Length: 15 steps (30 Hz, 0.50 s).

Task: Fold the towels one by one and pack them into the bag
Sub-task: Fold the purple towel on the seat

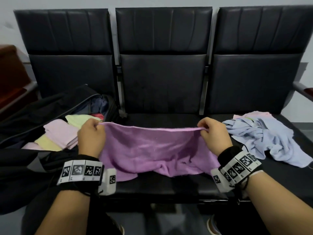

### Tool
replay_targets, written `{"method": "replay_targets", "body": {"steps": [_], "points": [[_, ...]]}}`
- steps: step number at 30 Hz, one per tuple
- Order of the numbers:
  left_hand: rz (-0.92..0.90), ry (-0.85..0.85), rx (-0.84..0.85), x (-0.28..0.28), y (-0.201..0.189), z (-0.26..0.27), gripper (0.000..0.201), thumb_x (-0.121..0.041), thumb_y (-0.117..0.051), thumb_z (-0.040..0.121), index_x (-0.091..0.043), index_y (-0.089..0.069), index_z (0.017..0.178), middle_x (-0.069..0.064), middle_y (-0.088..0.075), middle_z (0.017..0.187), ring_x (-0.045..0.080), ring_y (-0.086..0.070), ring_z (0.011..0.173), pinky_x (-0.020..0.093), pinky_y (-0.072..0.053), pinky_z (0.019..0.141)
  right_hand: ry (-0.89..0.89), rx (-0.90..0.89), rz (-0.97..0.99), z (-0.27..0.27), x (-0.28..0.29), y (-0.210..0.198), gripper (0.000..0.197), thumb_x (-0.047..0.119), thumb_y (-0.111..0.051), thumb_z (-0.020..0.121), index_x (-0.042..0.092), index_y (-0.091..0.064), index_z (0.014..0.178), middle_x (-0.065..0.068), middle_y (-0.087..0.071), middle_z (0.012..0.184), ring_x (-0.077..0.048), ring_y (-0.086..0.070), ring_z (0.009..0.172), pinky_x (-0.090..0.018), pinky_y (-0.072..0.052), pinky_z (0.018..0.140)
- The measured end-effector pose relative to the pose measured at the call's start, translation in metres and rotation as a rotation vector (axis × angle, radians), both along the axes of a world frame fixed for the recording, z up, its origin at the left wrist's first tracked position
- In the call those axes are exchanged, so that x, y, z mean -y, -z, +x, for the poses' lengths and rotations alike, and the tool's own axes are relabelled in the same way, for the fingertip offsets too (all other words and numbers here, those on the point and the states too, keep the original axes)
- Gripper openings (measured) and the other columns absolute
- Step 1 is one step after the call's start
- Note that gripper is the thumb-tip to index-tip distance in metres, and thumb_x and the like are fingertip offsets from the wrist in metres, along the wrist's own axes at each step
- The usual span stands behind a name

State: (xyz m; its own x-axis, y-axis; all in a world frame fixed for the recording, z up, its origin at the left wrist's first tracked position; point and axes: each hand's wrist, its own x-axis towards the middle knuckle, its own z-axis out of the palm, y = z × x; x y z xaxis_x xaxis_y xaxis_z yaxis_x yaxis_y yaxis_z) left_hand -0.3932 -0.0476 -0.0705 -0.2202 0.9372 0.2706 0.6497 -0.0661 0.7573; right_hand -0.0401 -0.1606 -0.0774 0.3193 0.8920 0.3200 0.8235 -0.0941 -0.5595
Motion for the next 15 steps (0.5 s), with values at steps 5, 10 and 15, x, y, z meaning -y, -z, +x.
{"method": "replay_targets", "body": {"steps": [5,10,15], "points": [[-0.033,0.363,0.230,0.022,-0.003,0.049,0.034,0.010,-0.048,0.084,-0.022,-0.060,0.088,0.004,-0.066,0.079,0.024,-0.061,0.079,0.027,-0.047,0.074,-0.269,-0.320,0.033,-0.043,-0.016,-0.022,0.009,0.011,-0.068,0.087,0.015,-0.072,0.081,0.007,-0.072,0.077,-0.010,-0.065,0.074,-0.021,-0.049,0.070],[-0.063,0.693,0.273,0.047,-0.024,0.096,0.033,0.004,-0.058,0.085,-0.023,-0.077,0.089,-0.005,-0.075,0.097,0.006,-0.069,0.095,0.024,-0.052,0.090,-0.444,-0.323,-0.018,-0.066,-0.018,-0.042,0.014,0.021,-0.065,0.094,0.014,-0.071,0.083,0.008,-0.069,0.073,-0.006,-0.060,0.067,-0.025,-0.048,0.068],[-0.066,0.798,0.076,0.057,-0.024,0.112,0.017,-0.025,-0.078,0.081,-0.022,-0.075,0.098,-0.008,-0.069,0.093,0.005,-0.066,0.089,0.025,-0.052,0.081,-0.538,-0.335,-0.021,-0.065,-0.012,-0.046,0.014,0.021,-0.061,0.097,0.018,-0.073,0.091,0.002,-0.073,0.087,-0.014,-0.067,0.084,-0.031,-0.053,0.080]]}}
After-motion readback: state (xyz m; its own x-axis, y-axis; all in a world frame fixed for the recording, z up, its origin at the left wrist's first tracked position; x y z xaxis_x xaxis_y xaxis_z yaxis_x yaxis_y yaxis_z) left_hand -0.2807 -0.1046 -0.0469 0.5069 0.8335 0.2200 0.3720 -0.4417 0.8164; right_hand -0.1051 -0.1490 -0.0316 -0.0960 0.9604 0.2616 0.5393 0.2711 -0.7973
